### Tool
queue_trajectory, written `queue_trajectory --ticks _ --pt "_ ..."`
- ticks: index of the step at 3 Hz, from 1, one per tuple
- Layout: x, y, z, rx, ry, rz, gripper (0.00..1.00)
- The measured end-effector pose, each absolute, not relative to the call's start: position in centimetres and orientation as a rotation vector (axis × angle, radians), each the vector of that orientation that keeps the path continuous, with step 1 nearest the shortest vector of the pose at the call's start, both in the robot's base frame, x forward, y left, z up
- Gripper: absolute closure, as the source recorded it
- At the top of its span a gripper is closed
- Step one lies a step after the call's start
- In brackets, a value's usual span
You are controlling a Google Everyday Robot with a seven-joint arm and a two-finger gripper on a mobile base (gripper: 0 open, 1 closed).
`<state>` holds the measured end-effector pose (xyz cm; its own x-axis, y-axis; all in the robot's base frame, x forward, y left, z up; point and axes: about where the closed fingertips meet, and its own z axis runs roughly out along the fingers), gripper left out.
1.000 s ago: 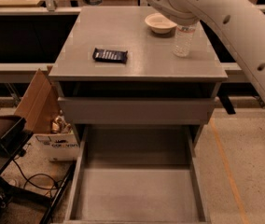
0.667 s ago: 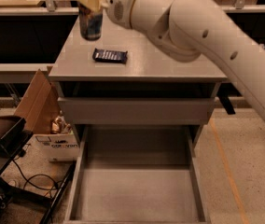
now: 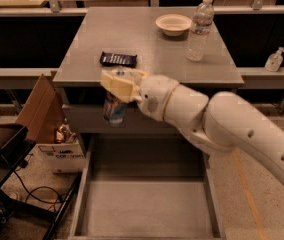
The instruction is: Place redbull can into middle drawer
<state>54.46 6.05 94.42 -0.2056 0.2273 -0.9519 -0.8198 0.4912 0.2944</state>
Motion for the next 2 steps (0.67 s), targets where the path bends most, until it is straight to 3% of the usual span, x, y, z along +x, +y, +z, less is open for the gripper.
queue_trajectory --ticks 2 --pt "49.7 -0.9 83.1 -0.328 1.669 0.947 1.0"
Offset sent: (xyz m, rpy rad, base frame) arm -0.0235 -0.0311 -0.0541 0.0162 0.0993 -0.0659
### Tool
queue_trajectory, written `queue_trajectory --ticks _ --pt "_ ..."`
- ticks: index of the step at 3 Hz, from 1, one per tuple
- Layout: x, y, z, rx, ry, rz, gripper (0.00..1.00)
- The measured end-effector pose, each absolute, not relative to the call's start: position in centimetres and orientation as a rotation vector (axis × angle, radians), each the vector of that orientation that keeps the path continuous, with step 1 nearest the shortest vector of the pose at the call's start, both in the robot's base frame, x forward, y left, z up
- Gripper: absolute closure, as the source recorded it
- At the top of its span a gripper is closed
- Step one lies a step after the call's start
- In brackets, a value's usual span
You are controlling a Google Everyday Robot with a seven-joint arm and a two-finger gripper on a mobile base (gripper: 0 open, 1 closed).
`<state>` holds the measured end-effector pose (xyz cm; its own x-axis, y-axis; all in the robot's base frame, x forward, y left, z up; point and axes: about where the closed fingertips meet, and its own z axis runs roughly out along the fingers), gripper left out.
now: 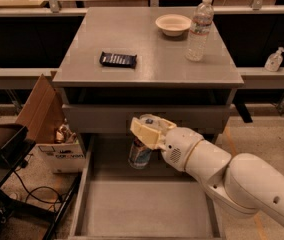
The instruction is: Place redbull can into middle drawer
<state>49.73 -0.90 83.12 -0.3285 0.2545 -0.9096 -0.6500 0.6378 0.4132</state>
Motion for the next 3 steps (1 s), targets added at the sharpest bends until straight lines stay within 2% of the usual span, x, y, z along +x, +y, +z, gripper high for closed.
queue_trajectory --ticks 2,3 --pt "50.0 1.2 82.6 -0.428 1.652 0.926 1.0" --pt "50.1 6.0 79.7 -0.622 1.566 0.888 1.0"
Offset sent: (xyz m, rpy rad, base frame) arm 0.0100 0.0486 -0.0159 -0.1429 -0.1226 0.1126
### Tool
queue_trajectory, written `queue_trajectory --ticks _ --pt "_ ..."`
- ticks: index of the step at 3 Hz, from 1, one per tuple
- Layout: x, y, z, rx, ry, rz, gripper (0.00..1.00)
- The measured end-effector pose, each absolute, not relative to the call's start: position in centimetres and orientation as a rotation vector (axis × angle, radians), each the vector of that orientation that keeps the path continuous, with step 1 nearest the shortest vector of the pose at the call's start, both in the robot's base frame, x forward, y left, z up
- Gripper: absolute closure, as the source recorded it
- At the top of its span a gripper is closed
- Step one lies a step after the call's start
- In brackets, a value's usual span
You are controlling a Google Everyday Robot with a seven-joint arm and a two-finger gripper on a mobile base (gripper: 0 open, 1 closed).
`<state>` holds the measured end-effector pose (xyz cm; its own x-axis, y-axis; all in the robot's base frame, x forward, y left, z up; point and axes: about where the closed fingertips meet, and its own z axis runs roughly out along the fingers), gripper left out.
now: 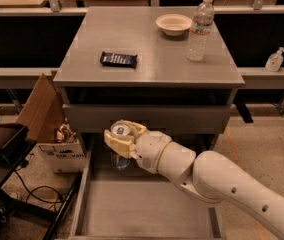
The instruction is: Place redbull can into middle drawer
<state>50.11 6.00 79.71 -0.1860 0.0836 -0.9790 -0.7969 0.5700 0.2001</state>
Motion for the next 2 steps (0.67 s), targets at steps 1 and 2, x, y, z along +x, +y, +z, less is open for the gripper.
queue_trajectory --ticks 1,2 --pt "50.5 9.5 75.3 -0.735 1.451 0.867 1.0" --pt "50.5 11.6 71.7 -0.768 1.389 0.868 1.0"
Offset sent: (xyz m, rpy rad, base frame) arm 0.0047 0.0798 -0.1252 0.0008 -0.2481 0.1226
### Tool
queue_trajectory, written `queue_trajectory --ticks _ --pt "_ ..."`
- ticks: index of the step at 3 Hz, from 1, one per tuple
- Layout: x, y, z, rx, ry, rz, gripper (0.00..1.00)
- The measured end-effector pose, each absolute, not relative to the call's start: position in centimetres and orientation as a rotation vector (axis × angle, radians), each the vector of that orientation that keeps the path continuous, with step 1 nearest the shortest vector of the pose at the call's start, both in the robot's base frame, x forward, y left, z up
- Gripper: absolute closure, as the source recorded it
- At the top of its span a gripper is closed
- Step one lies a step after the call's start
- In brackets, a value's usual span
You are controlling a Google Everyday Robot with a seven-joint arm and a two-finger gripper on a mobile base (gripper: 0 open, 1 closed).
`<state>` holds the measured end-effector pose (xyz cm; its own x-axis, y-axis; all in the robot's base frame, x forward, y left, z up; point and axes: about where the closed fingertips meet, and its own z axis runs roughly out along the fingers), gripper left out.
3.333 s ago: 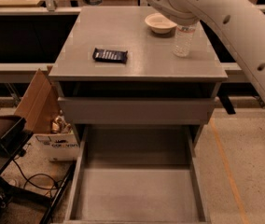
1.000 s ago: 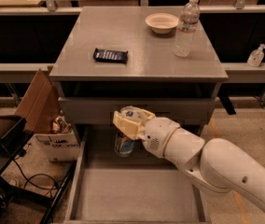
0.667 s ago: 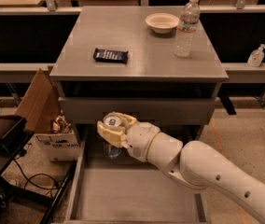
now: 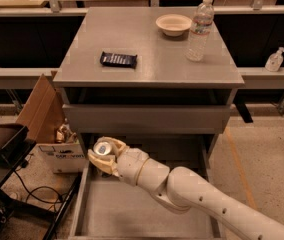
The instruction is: Place redbull can into middle drawer
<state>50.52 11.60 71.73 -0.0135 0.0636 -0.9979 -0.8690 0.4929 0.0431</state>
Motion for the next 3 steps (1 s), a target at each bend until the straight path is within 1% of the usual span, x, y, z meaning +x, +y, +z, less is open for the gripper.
queue_trajectory --ticks 1,2,3 --pt "49.9 13.3 67.8 -0.8 1.426 0.875 1.0" --pt "49.8 13.4 67.4 -0.803 1.432 0.875 1.0" --pt "49.1 15.5 65.8 -0.807 1.468 0.92 1.0"
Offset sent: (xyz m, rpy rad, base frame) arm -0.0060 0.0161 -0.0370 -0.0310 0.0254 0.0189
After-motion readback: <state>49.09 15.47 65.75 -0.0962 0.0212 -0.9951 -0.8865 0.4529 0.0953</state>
